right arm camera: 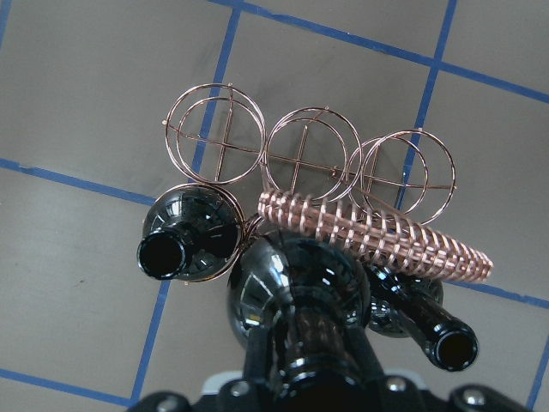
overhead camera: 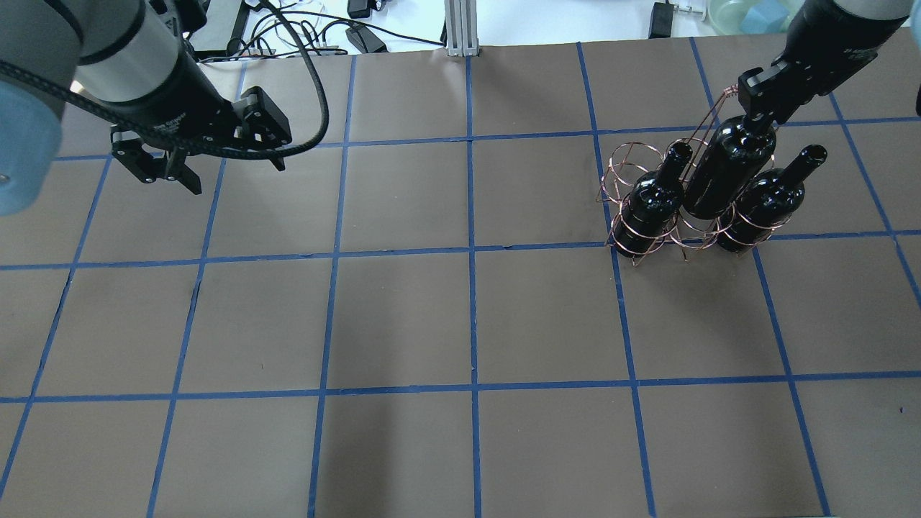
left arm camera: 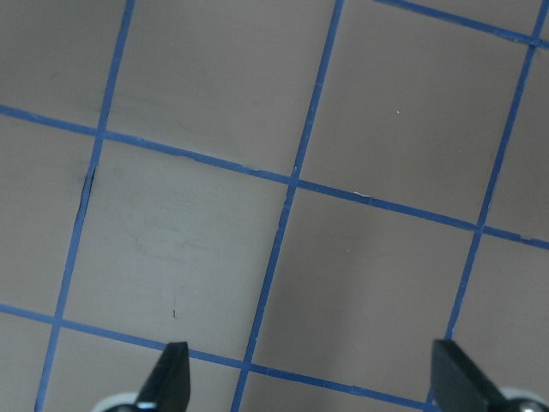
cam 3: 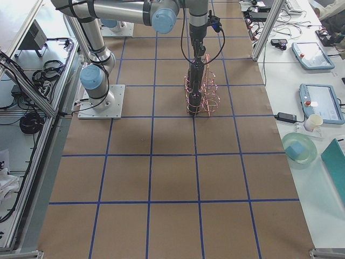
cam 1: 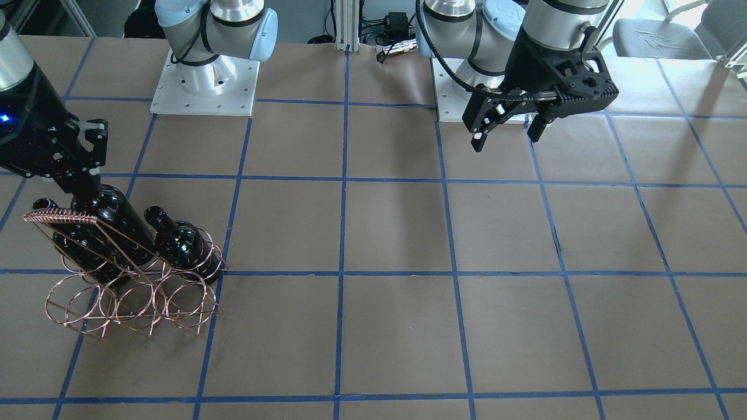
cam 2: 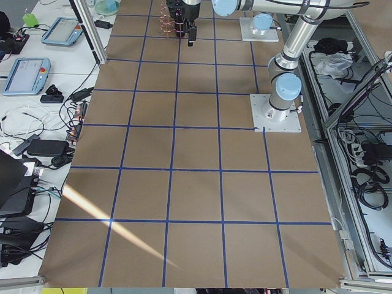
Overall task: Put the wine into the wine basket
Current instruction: 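Lower the bottle into the empty rack slot while the left arm shifts back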
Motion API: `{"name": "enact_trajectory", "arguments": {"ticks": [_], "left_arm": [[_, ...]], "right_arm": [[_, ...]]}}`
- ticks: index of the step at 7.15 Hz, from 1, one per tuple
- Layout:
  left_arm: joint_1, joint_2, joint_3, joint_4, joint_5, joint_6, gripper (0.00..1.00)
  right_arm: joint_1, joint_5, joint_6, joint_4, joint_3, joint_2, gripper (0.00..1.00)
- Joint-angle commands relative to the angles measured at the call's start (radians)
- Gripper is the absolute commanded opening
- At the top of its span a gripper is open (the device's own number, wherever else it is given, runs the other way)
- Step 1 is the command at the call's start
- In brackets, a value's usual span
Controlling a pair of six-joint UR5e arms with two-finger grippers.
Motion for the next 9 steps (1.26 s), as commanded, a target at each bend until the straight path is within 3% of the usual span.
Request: {"name": "enact_trajectory", "arguments": {"ticks": [1,2,3,9], "left_arm": [[0.006,0.023,-0.037,0.088,0.045,0.211,1.00],[0.062,0.020,0.007,0.073,0.045,0.255,1.00],[0.108,0.006,0.049,0.014,-0.020,0.260,1.00],[0.113,0.017,0.061,-0.055,-0.035,0.284,1.00]], "right_arm": [[-0.031,0.009,-0.039,-0.001,0.002,0.005,0.00],[-0.034,0.012,-0.037,0.001,0.002,0.006,0.00],[-0.035,0.015,-0.030,0.001,0.008,0.011,0.00],[-0.034,0.047,0.005,-0.008,0.039,0.066,0.00]]}}
